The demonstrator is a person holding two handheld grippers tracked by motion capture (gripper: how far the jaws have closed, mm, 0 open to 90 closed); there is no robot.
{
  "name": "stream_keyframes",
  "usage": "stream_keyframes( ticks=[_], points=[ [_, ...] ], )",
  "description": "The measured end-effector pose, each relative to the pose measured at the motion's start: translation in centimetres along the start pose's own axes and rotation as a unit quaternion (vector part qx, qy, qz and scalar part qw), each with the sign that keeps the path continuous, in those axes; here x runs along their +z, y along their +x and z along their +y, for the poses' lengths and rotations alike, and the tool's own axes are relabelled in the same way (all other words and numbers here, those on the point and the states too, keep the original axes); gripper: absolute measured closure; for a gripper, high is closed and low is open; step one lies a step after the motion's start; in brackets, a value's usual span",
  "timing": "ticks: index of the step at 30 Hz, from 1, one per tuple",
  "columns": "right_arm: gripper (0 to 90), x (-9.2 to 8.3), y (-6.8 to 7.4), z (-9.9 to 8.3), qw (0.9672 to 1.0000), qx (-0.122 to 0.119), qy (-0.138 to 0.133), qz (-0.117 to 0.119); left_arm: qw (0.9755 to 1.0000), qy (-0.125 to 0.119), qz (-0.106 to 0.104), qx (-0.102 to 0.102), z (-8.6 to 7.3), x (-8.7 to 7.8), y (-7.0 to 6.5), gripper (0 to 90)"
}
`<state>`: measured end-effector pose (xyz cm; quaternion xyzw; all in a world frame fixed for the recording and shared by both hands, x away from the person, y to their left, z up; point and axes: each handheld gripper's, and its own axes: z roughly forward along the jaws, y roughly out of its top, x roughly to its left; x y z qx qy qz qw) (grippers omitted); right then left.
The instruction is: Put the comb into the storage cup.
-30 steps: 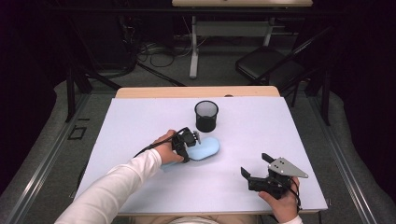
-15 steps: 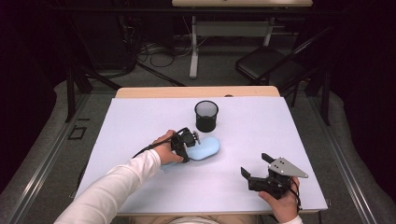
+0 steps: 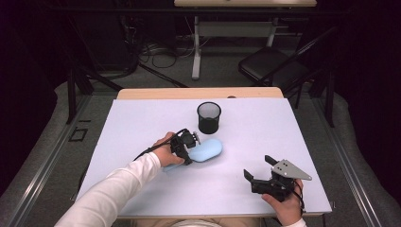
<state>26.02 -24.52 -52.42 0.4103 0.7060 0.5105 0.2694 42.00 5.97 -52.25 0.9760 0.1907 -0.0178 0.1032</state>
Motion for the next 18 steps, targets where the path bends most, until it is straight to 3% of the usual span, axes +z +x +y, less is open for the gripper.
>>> stream_keyframes(
  ticks=[11,18],
  points=[
    [6.5,0.0,-0.1,0.0,1.0,0.002,0.0,0.0,0.9998,-0.019,-0.008,-0.005,0.1,-0.6,-0.2,69.8],
    [6.6,0.0,-0.1,0.0,1.0,0.004,0.0,0.0,0.9984,-0.051,-0.01,-0.019,-0.1,-1.7,-0.1,69.8]
  ],
)
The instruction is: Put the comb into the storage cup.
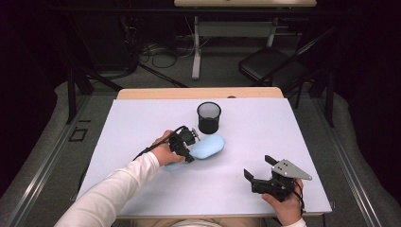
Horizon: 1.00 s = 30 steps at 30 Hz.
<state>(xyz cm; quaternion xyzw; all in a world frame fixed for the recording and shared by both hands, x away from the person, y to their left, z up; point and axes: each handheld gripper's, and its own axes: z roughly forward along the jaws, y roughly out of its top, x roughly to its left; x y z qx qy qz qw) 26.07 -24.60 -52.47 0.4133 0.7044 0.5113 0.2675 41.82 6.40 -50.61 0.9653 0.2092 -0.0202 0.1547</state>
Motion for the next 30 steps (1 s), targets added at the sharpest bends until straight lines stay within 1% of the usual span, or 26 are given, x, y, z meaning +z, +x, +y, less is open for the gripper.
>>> stream_keyframes(
  ticks=[2,3,4,7,8,9,10,13,14,15,16,18,19,20,22,23,24,25,27,30],
  points=[
    [6.6,0.0,0.0,0.0,1.0,0.0,0.0,0.0,0.9999,-0.012,0.002,-0.004,0.0,-0.4,0.0,69.8],
    [6.6,0.0,0.0,0.0,1.0,0.0,0.0,0.0,0.9999,-0.012,0.002,-0.004,0.0,-0.4,0.0,69.9],
    [6.6,0.0,0.0,0.0,1.0,0.0,0.0,-0.001,0.9996,-0.025,0.002,-0.009,-0.1,-0.8,0.0,69.8],
    [6.6,0.0,0.0,0.0,1.0,0.0,0.0,-0.001,0.9989,-0.043,0.005,-0.019,-0.1,-1.5,0.0,69.8],
    [6.6,0.0,0.0,0.0,1.0,0.0,0.0,-0.001,0.9989,-0.043,0.005,-0.019,-0.1,-1.5,0.0,69.9],
    [6.6,0.0,0.0,0.0,1.0,0.002,0.002,-0.001,0.9979,-0.06,0.008,-0.023,-0.2,-1.9,-0.1,69.9],
    [6.6,0.0,0.0,0.0,1.0,0.001,0.001,-0.002,0.997,-0.071,0.009,-0.03,-0.3,-2.1,-0.2,69.8],
    [6.6,0.0,-0.1,0.0,1.0,0.002,0.001,-0.001,0.9949,-0.091,0.016,-0.041,-0.4,-2.6,-0.2,69.9],
    [6.6,0.0,-0.1,0.0,1.0,0.002,0.001,-0.001,0.9949,-0.091,0.016,-0.041,-0.4,-2.6,-0.2,69.8],
    [6.6,0.0,-0.1,0.0,1.0,0.001,0.0,-0.001,0.9937,-0.1,0.018,-0.049,-0.6,-2.9,-0.2,69.8],
    [6.6,0.0,-0.1,0.0,1.0,0.001,0.0,-0.002,0.9929,-0.106,0.021,-0.051,-0.7,-3.1,-0.2,69.8],
    [6.6,0.0,-0.1,0.0,1.0,0.002,0.001,-0.002,0.9917,-0.114,0.025,-0.054,-0.8,-3.3,-0.3,69.8],
    [6.6,0.0,-0.1,-0.1,1.0,0.002,0.001,-0.002,0.9917,-0.114,0.025,-0.054,-0.8,-3.3,-0.3,69.8],
    [6.6,0.0,-0.1,-0.1,1.0,0.002,0.001,-0.002,0.9907,-0.122,0.031,-0.052,-1.0,-3.5,-0.4,69.8],
    [6.6,0.0,-0.1,-0.1,1.0,0.002,0.001,-0.002,0.9891,-0.133,0.033,-0.055,-1.1,-3.8,-0.4,69.8],
    [6.6,0.0,-0.1,-0.1,1.0,0.002,0.001,-0.002,0.9882,-0.138,0.038,-0.054,-1.2,-3.9,-0.5,69.8],
    [6.6,0.0,-0.1,-0.1,1.0,0.002,0.001,-0.002,0.9882,-0.138,0.038,-0.054,-1.2,-3.9,-0.5,69.8],
    [6.6,0.0,-0.1,-0.1,1.0,0.002,0.001,-0.002,0.9872,-0.144,0.04,-0.056,-1.2,-4.1,-0.5,69.8],
    [6.6,0.0,-0.1,-0.1,1.0,0.002,0.001,-0.002,0.9863,-0.149,0.042,-0.058,-1.3,-4.3,-0.4,69.8],
    [6.6,0.1,-0.1,-0.1,1.0,0.003,0.001,-0.002,0.9858,-0.151,0.043,-0.06,-1.4,-4.5,-0.4,69.8]
  ],
)
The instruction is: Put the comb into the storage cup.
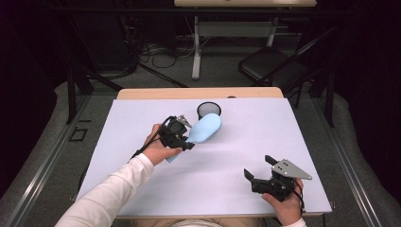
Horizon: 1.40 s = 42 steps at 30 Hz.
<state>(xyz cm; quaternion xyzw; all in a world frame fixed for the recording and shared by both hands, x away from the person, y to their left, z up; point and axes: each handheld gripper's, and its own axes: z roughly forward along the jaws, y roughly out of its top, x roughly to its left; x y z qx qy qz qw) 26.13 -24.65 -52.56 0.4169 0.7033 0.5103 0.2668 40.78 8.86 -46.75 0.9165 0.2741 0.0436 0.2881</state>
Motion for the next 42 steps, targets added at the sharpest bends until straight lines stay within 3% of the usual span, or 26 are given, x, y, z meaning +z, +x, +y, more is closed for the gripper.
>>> stream_keyframes(
  ticks=[19,42],
  points=[
    [6.6,0.0,0.0,0.0,1.0,-0.001,-0.001,0.0,0.9991,-0.037,0.018,-0.012,-0.1,-1.8,0.6,69.8],
    [6.6,0.0,0.0,0.0,1.0,-0.001,0.0,0.0,0.9937,-0.103,0.037,-0.024,0.8,-4.8,1.0,69.8]
  ],
)
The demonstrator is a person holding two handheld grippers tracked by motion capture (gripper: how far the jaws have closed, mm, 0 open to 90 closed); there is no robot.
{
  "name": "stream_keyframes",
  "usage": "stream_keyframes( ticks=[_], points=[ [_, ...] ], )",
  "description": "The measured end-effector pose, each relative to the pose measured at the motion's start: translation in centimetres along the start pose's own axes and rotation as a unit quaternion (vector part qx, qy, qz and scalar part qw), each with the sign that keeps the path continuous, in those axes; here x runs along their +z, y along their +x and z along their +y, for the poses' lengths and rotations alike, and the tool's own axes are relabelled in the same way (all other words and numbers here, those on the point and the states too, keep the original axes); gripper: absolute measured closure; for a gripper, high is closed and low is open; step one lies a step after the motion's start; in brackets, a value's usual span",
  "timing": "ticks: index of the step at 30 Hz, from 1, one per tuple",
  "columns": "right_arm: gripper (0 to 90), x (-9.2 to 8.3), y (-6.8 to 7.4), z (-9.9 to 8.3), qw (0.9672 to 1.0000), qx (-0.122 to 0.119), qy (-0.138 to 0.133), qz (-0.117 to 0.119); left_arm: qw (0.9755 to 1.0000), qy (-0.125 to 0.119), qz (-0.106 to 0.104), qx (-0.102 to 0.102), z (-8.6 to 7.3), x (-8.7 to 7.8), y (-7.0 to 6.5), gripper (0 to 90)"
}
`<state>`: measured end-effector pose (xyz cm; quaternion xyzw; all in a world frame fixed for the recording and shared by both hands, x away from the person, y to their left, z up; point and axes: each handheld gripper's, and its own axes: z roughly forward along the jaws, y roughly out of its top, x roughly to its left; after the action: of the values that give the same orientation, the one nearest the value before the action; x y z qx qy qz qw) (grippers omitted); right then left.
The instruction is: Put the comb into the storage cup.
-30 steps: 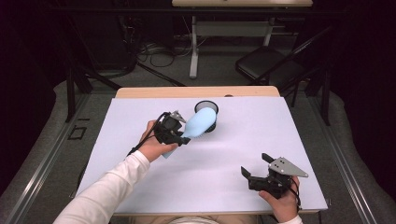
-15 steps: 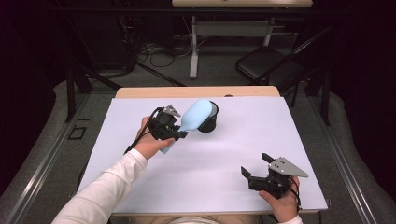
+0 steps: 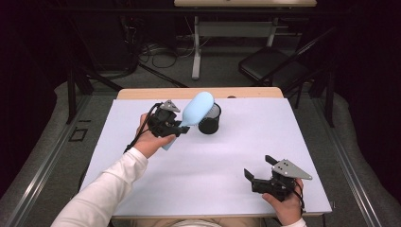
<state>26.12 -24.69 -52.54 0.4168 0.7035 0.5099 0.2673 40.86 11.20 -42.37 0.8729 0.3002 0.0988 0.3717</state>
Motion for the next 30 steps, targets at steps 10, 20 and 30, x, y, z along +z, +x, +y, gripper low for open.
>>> stream_keyframes(
  ticks=[10,20,30],
  points=[
    [6.7,0.0,0.0,0.0,1.0,0.0,0.001,0.0,0.9996,-0.025,0.01,-0.004,0.1,-0.7,0.1,69.9],
    [6.8,0.1,0.1,0.0,1.0,0.0,0.001,0.001,0.9984,-0.055,0.008,-0.011,0.2,-1.5,0.1,69.9],
    [7.3,0.3,0.1,-0.1,1.0,0.0,0.002,0.002,0.9958,-0.089,0.016,-0.014,0.2,-2.0,-0.2,69.8]
  ],
)
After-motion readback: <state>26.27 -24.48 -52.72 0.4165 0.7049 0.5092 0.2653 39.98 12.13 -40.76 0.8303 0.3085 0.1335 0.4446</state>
